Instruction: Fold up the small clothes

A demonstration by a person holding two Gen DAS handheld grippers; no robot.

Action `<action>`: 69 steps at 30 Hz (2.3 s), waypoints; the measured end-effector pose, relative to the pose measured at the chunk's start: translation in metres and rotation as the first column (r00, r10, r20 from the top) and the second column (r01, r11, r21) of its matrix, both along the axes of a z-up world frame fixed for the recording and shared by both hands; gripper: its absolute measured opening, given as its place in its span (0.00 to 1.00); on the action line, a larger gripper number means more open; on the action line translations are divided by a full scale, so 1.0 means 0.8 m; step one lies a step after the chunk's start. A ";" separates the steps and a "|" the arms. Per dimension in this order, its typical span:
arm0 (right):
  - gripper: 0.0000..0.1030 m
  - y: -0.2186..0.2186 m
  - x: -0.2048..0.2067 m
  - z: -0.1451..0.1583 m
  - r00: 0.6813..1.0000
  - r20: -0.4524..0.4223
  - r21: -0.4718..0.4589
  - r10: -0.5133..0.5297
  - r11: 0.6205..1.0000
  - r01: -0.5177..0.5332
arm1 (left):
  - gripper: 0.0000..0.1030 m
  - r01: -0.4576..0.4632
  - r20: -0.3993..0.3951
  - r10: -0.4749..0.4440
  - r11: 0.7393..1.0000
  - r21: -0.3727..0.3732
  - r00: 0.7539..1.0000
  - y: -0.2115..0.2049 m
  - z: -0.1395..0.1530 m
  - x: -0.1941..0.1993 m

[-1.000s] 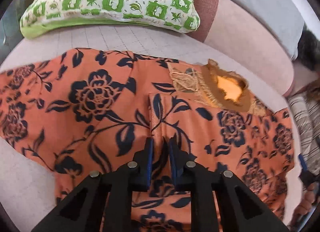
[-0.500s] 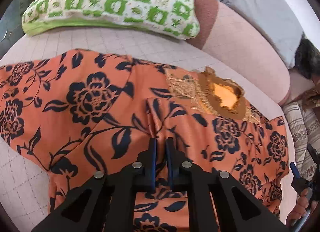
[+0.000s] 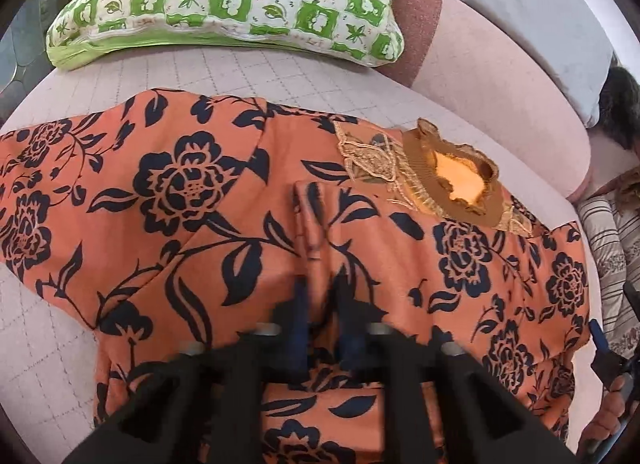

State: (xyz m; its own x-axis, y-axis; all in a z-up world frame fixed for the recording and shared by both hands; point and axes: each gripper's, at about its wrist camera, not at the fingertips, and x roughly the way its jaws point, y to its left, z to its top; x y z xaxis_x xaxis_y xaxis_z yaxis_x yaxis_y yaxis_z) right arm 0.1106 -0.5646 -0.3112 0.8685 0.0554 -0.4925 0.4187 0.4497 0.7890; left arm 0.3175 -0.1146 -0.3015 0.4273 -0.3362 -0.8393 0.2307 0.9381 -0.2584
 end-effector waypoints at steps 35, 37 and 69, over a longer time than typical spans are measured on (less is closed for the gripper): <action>0.42 0.052 0.048 -0.010 0.969 -0.082 -0.052 0.231 0.970 -0.235 | 0.60 -0.528 0.185 0.522 0.849 -0.019 0.833 0.194 0.083 -0.010; 0.42 0.074 0.049 -0.002 0.960 -0.085 -0.088 0.266 0.958 -0.273 | 0.61 -0.586 0.208 0.576 0.810 -0.014 0.791 0.230 0.087 -0.024; 0.44 0.123 0.086 -0.014 0.924 -0.135 -0.098 0.357 0.924 -0.371 | 0.10 -0.757 -0.112 0.753 0.622 -0.200 0.649 0.454 -0.003 0.089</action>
